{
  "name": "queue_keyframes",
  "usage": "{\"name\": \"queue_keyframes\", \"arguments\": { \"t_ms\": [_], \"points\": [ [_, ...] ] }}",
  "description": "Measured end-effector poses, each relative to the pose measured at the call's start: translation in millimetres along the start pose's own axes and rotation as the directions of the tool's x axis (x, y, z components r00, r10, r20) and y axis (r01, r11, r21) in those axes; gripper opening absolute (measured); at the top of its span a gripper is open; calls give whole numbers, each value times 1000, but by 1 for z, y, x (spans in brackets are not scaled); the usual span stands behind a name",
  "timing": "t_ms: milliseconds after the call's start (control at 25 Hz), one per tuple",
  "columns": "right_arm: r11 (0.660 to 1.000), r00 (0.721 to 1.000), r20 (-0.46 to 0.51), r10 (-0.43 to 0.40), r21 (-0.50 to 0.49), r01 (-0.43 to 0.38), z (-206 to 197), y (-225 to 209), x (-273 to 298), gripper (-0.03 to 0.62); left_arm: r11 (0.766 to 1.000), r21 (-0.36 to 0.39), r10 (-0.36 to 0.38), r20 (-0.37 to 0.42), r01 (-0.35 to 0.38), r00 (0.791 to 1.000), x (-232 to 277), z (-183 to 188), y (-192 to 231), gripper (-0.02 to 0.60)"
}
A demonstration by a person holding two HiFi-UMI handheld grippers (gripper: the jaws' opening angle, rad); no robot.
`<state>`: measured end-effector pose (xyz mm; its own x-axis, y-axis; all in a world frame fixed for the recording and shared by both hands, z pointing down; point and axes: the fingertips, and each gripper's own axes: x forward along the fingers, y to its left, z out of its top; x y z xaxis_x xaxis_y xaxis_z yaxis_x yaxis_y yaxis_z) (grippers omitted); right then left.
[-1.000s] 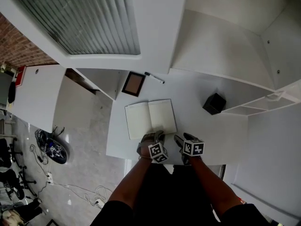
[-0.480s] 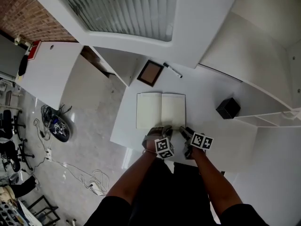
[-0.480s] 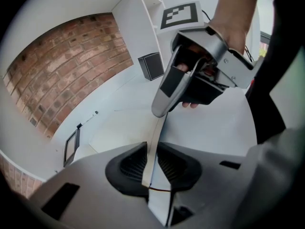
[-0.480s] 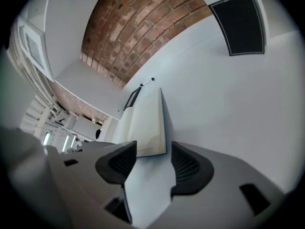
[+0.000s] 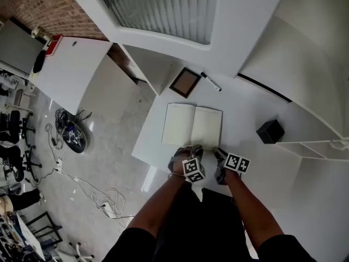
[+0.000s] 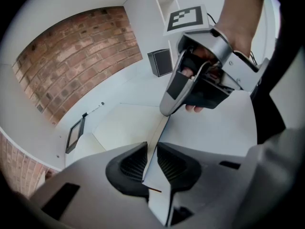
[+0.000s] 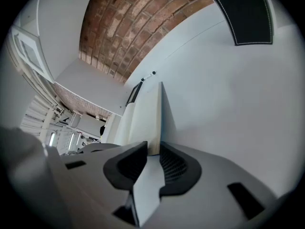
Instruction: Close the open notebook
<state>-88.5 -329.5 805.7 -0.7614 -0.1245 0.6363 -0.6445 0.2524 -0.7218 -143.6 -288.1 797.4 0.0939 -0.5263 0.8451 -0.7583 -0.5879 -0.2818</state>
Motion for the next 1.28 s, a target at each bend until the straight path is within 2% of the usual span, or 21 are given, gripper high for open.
{"name": "queue_keyframes", "arguments": {
  "t_ms": [80, 240, 360, 440, 520, 600, 760, 840, 920, 1000, 1160, 1280],
  "points": [
    [1000, 1000, 0, 5, -8, -5, 1, 0, -3, 59, 999, -32, 11, -10, -11, 1000, -2, -1, -1, 60],
    [999, 999, -19, 29, -30, -30, 2, 5, -8, 48, 992, -115, 41, -24, -44, 999, -15, -1, -2, 61],
    [997, 998, -37, 49, -51, -50, 3, 9, -13, 43, 978, -192, 71, -23, -74, 997, -31, 0, -3, 60],
    [996, 997, -49, 59, -62, -62, 3, 11, -15, 41, 961, -255, 105, -21, -107, 994, -41, 1, -3, 60],
    [994, 996, -61, 70, -74, -74, 3, 13, -16, 40, 928, -344, 147, -24, -146, 989, -52, -2, -1, 60],
    [992, 994, -77, 80, -93, -87, 4, 18, -17, 39, 882, -434, 194, -28, -187, 981, -67, -4, 3, 56],
    [980, 989, -106, 100, -164, -116, 6, 30, -21, 40, 773, -588, 282, -23, -241, 959, -95, -11, 7, 18],
    [970, 987, -117, 109, -204, -131, 7, 36, -23, 40, 716, -653, 318, -11, -248, 948, -108, -15, 6, 17],
    [961, 986, -125, 113, -240, -141, 6, 45, -26, 40, 670, -701, 352, 10, -244, 936, -123, -20, 6, 17],
    [952, 985, -130, 113, -269, -145, 3, 59, -30, 40, 641, -729, 380, 27, -242, 925, -139, -28, 7, 17],
    [940, 988, -118, 101, -313, -134, -4, 80, -38, 40, 613, -747, 413, 26, -257, 910, -159, -49, 15, 17],
    [941, 993, -88, 83, -321, -107, -5, 89, -30, 38, 576, -785, 429, 53, -228, 902, -165, -69, 29, 17]
  ]
}}
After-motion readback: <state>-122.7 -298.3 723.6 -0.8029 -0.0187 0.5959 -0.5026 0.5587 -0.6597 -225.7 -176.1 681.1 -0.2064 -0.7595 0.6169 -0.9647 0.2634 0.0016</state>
